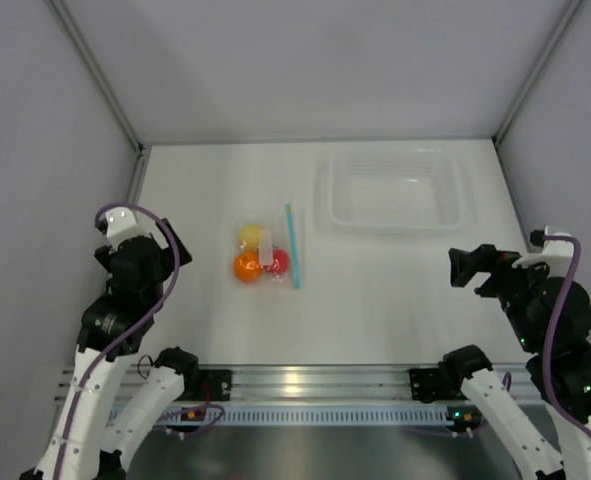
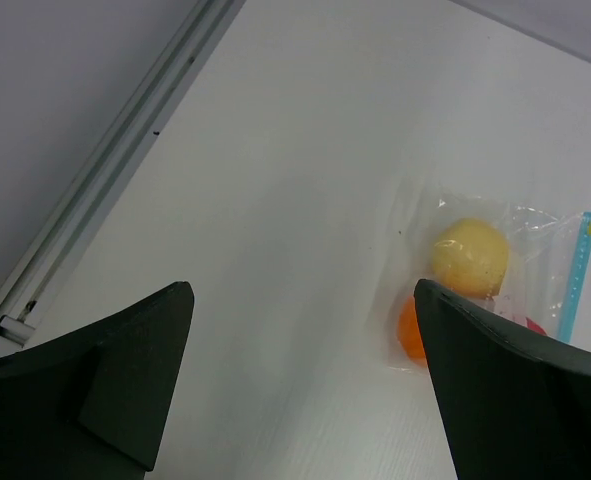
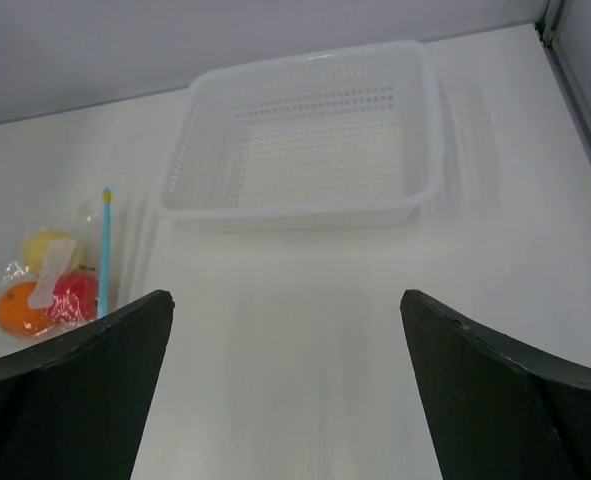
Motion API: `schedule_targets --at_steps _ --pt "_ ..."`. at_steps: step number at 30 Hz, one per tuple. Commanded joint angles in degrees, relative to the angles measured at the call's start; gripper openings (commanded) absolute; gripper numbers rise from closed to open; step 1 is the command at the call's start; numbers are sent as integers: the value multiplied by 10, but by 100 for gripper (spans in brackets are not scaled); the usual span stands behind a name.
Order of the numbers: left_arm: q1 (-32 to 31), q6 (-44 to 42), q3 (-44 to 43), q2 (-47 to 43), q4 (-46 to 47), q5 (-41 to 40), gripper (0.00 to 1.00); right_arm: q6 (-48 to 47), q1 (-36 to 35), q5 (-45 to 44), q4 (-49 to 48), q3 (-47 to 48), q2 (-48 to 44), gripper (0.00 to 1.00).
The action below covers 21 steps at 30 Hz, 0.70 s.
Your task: Open the zip-top bag and remove the fake food
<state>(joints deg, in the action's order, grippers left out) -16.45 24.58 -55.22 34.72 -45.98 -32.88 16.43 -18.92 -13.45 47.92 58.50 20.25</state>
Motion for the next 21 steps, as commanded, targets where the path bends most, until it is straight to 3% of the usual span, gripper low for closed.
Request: schedule_targets --at_steps 1,5,8,11,14,16,17,18,21 --pt "-2 19 6 7 5 -30 99 -10 -5 -4 -28 4 -1 99" --pt "-2 55 19 -11 5 -81 99 -4 -5 -9 -27 -3 -6 100" --pt "-2 51 11 -1 6 -41 99 9 -5 -4 -39 -16 -7 99" --pt "-2 53 -21 63 5 48 99 18 -5 16 -41 -19 4 99" --pt "-3 85 -23 185 27 83 99 29 -4 30 -44 -27 10 99" --pt "-30 115 -40 252 26 57 99 32 -5 44 -50 -42 6 99" --pt "-52 127 -50 315 26 3 99 33 -4 51 -56 -46 6 99" --pt "-108 145 -62 347 25 -18 99 33 -4 55 -56 -49 6 99" --pt "-187 171 -116 445 25 -37 99 30 -4 61 -54 -54 8 99"
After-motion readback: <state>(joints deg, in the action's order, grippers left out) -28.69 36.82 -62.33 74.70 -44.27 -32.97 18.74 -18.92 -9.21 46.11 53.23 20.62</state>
